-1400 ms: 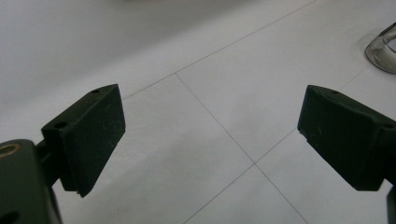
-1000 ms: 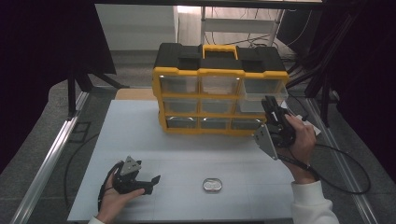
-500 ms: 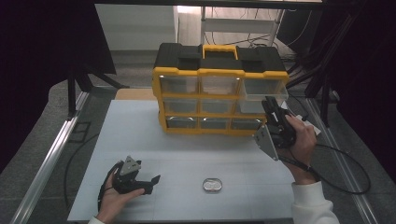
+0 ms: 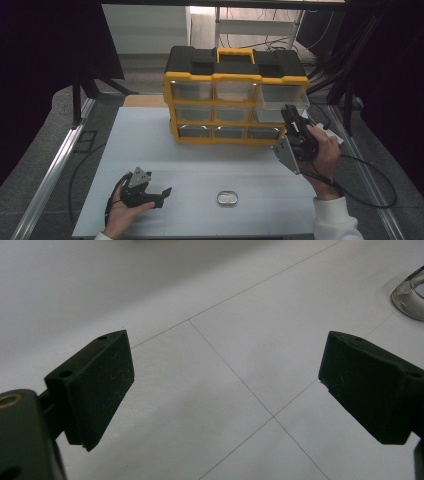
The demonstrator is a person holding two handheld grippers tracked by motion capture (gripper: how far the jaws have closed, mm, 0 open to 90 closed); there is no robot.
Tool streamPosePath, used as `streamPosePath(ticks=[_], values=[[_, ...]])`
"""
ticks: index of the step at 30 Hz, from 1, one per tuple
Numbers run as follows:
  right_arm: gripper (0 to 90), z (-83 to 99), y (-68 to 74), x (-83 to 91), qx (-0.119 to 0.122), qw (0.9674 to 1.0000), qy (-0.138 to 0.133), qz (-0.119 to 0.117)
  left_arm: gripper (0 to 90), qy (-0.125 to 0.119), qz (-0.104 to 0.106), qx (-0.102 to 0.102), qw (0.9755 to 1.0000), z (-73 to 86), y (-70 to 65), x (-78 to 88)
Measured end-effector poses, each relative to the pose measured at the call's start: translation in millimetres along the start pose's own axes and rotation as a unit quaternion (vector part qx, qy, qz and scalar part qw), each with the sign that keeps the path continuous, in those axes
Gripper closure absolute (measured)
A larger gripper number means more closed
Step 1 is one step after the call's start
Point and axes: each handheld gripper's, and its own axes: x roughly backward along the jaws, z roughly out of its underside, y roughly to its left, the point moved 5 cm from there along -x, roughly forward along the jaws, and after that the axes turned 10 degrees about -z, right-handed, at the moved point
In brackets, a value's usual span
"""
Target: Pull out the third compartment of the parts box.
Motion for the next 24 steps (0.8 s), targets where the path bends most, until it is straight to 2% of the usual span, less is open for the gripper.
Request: streamPosePath(ticks=[24], values=[[75.9,-1.9,1.2,9.1,0.003,1.0000,-0.002,-0.001,8.1,0.001,0.000,-0.001,1.0000,-0.1,-0.8,-0.4]])
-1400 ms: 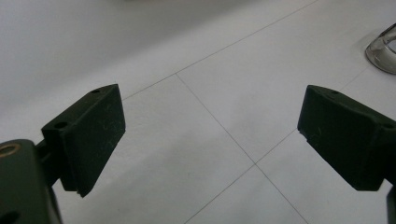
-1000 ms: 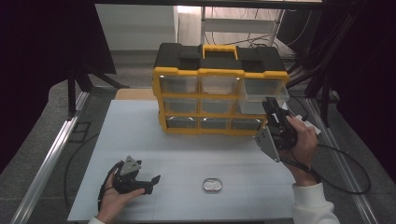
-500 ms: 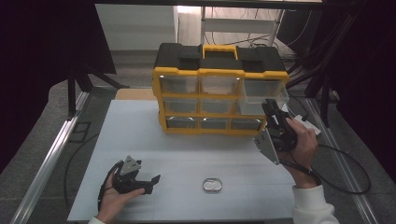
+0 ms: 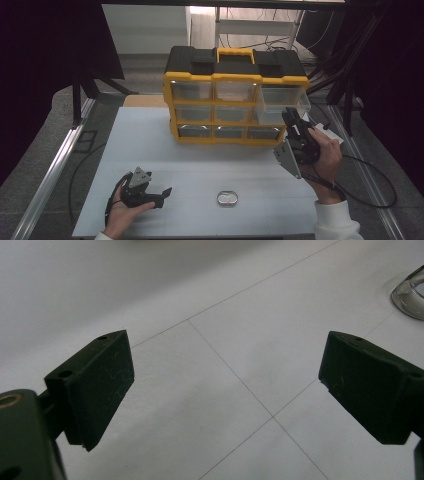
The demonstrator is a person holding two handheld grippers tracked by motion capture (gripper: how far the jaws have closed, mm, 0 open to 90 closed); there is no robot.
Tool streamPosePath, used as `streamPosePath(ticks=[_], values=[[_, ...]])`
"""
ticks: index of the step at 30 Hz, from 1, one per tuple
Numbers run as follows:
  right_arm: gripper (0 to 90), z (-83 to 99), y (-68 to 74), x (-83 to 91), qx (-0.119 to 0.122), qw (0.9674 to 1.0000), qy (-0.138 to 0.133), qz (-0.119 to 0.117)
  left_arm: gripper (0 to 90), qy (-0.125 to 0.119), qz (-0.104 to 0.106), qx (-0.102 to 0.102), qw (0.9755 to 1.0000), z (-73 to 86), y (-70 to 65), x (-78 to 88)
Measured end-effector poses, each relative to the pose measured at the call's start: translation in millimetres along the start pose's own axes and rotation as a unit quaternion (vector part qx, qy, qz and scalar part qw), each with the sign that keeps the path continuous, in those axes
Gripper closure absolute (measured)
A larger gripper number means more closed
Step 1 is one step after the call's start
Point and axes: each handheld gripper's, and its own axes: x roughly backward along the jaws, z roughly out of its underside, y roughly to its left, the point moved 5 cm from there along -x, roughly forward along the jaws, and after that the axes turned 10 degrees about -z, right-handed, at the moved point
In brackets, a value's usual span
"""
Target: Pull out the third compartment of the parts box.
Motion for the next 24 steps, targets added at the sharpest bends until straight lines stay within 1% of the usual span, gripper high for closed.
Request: streamPosePath(ticks=[17,24], values=[[75.8,-2.9,1.0,7.3,0.007,1.0000,-0.003,-0.001,8.1,0.000,-0.001,0.000,1.0000,-0.1,-0.1,0.0],[75.8,-2.5,2.7,10.1,0.010,0.9999,0.000,-0.003,8.1,0.000,0.000,0.001,1.0000,-0.1,-0.1,0.1]])
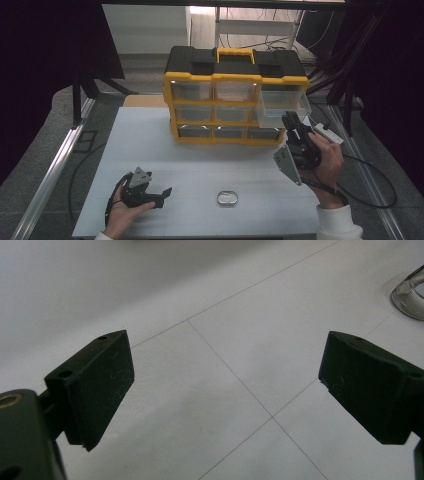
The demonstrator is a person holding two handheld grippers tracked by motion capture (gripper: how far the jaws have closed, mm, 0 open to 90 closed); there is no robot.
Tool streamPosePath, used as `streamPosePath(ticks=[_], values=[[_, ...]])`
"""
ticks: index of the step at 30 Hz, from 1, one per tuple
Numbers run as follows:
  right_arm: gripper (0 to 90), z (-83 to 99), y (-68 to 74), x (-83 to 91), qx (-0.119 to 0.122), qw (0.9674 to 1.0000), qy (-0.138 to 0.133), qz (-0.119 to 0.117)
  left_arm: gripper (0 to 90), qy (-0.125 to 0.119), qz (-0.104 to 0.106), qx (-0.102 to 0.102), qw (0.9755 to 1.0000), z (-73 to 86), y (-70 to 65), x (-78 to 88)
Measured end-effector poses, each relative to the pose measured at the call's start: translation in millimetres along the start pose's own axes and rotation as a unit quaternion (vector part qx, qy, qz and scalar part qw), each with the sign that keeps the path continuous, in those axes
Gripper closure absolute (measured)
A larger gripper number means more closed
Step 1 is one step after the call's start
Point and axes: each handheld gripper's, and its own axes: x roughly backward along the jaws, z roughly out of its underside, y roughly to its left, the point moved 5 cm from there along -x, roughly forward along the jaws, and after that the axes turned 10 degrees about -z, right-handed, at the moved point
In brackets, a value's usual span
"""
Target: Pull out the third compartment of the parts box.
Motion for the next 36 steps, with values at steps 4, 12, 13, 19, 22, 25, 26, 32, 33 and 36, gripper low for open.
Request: streamPosePath(ticks=[4,12,13,19,22,25,26,32,33,36], values=[[75.9,-0.1,0.3,0.4,0.000,1.0000,0.001,0.000,8.1,-0.001,0.000,0.001,1.0000,-0.1,0.1,0.0],[75.6,-1.7,0.3,-0.3,0.000,1.0000,0.001,0.001,8.1,0.002,-0.001,-0.002,1.0000,0.1,-0.1,-0.7],[75.5,-2.5,0.3,-0.1,0.002,1.0000,0.001,0.001,8.1,0.002,0.000,-0.001,1.0000,0.0,-0.3,-0.9],[75.2,-5.2,1.1,-0.1,0.007,1.0000,0.000,0.002,8.1,0.002,-0.001,-0.001,1.0000,-0.2,-0.9,-0.9],[75.2,-5.0,1.1,-0.1,0.007,1.0000,-0.001,0.003,8.1,0.002,0.000,-0.001,1.0000,-0.2,-0.9,-0.9],[75.0,-4.7,1.1,-0.2,0.006,1.0000,-0.003,0.002,8.1,0.002,0.000,-0.001,1.0000,0.0,-0.7,-0.7],[74.9,-4.4,1.1,0.1,0.006,1.0000,-0.002,0.002,8.1,0.002,0.000,-0.001,1.0000,0.1,-0.6,-0.6],[74.5,-3.8,1.5,-0.6,0.002,1.0000,-0.007,0.004,8.1,0.002,0.000,-0.001,1.0000,0.2,-0.4,-0.4],[74.4,-3.7,1.5,-0.6,0.002,1.0000,-0.007,0.004,8.1,0.002,0.000,-0.001,1.0000,0.2,-0.4,-0.4],[74.0,-3.3,1.2,-0.7,0.002,1.0000,-0.008,0.003,8.1,0.002,0.000,-0.001,1.0000,0.2,-0.3,-0.5]])
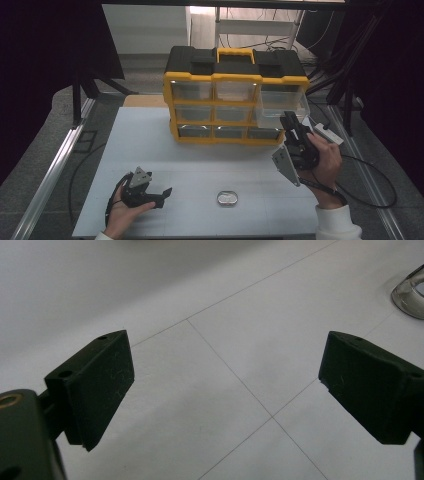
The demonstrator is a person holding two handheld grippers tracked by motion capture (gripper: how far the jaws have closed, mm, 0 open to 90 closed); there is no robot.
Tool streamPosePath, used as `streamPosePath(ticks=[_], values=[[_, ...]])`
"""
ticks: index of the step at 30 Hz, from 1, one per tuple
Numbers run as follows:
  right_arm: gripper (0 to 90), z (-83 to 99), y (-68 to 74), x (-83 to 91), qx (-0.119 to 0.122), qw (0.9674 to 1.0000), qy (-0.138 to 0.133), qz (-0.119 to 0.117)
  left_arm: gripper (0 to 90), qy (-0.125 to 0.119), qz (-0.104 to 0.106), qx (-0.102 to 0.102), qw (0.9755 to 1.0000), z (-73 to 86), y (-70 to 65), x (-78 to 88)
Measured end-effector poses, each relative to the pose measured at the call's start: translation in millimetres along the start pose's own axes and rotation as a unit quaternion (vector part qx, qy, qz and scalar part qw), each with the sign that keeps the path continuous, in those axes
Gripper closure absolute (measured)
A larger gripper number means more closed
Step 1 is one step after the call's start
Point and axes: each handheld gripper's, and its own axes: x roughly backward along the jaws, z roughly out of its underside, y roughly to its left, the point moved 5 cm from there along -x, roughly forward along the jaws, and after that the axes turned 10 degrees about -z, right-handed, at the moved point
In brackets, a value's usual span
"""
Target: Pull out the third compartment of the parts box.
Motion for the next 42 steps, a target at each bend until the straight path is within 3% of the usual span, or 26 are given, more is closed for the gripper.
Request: streamPosePath(ticks=[4,11,12,22,26,42], values=[[73.1,0.3,0.0,0.2,-0.001,1.0000,0.001,-0.001,8.1,0.000,0.000,-0.001,1.0000,0.1,0.1,0.2],[54.4,1.3,0.1,-0.7,-0.024,0.9995,-0.014,-0.014,8.1,-0.001,0.000,0.003,1.0000,0.2,0.7,0.6],[48.6,0.9,1.1,0.3,-0.037,0.9989,-0.021,-0.021,8.1,-0.001,0.000,0.004,1.0000,0.3,0.7,0.8],[29.7,1.3,5.0,5.8,-0.061,0.9974,-0.029,-0.025,8.1,0.000,0.000,0.001,1.0000,0.4,0.4,0.6],[26.9,2.4,6.0,8.0,-0.063,0.9974,-0.027,-0.023,8.1,0.000,-0.001,0.001,1.0000,0.4,0.5,0.6],[22.5,0.9,21.7,17.8,-0.090,0.9938,-0.028,-0.060,8.1,0.001,-0.001,0.001,1.0000,0.8,0.8,0.6]])
